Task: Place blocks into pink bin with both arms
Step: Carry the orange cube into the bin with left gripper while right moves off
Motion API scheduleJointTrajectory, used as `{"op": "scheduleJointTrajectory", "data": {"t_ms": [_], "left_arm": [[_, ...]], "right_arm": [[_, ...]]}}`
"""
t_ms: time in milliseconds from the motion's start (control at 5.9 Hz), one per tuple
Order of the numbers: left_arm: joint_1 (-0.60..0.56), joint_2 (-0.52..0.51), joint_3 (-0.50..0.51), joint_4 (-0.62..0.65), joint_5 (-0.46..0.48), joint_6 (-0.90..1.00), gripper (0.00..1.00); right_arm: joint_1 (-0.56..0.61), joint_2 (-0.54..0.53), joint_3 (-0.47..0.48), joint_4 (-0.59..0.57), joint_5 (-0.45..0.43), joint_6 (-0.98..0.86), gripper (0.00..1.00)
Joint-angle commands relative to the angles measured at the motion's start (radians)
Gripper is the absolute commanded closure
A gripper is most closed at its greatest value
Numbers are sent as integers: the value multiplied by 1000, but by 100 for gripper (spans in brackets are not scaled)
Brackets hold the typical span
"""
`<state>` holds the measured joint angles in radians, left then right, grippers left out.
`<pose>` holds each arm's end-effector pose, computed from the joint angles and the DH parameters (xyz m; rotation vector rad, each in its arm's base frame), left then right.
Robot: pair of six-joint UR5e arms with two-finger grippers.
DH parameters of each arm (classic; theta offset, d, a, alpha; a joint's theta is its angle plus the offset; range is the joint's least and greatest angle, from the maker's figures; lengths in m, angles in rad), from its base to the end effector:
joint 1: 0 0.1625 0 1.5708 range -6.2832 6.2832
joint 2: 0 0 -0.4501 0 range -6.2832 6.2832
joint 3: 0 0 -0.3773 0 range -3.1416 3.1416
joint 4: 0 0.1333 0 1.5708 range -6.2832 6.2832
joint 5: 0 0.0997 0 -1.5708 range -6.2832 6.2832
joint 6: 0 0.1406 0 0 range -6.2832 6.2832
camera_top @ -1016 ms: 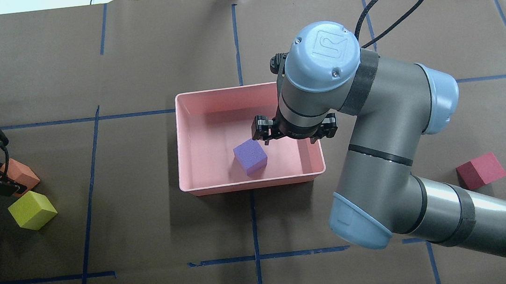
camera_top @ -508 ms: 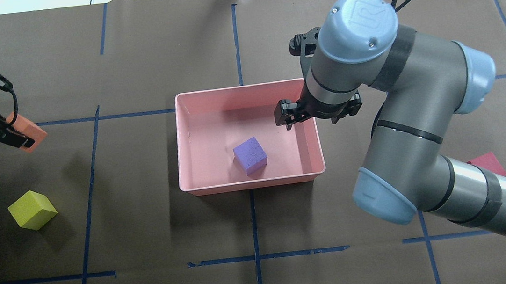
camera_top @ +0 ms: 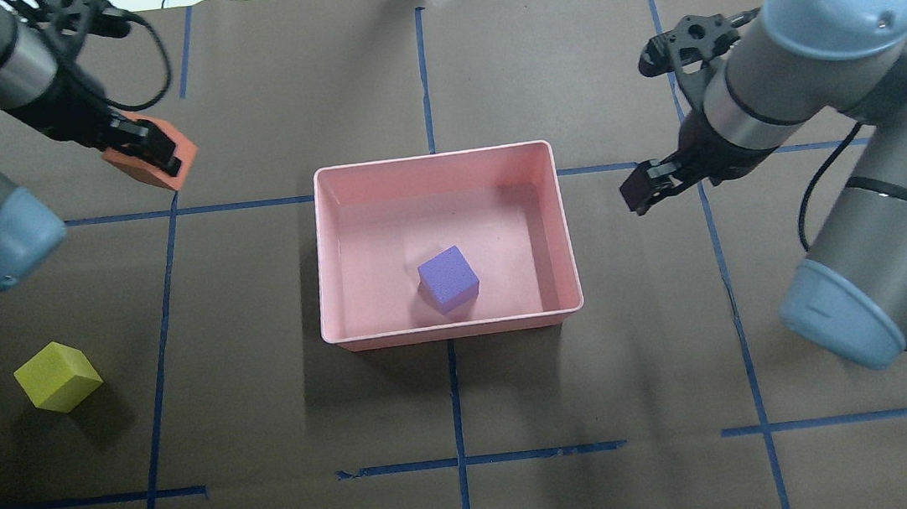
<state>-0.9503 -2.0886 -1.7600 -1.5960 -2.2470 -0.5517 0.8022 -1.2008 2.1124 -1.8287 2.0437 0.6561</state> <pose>0.3452 -0.5610 0.3234 0.2296 0.9282 0.3109 -0.3319 -0.4429 0.3226 0.1878 -0.7656 -0.2611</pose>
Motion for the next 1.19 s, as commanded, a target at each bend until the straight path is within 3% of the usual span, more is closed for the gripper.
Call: {"op": "scheduleJointTrajectory", "data": {"t_ms": [0,169,339,677,1016], "left_arm": [[227,-185,3,86,177,-315,56],[314,-246,43,87,248,-402,40],[349,-267,63,87,285,-424,0],[350,-258,50,87,282,-425,0],[351,-258,48,87,282,-425,0]], "right_arm": [[125,-173,63,11,73,-248,0],[159,-269,64,91,105,-307,0],[158,-416,60,276,108,-293,0],[152,-540,4,484,105,-114,0],[54,-563,-92,659,69,49,0]]}}
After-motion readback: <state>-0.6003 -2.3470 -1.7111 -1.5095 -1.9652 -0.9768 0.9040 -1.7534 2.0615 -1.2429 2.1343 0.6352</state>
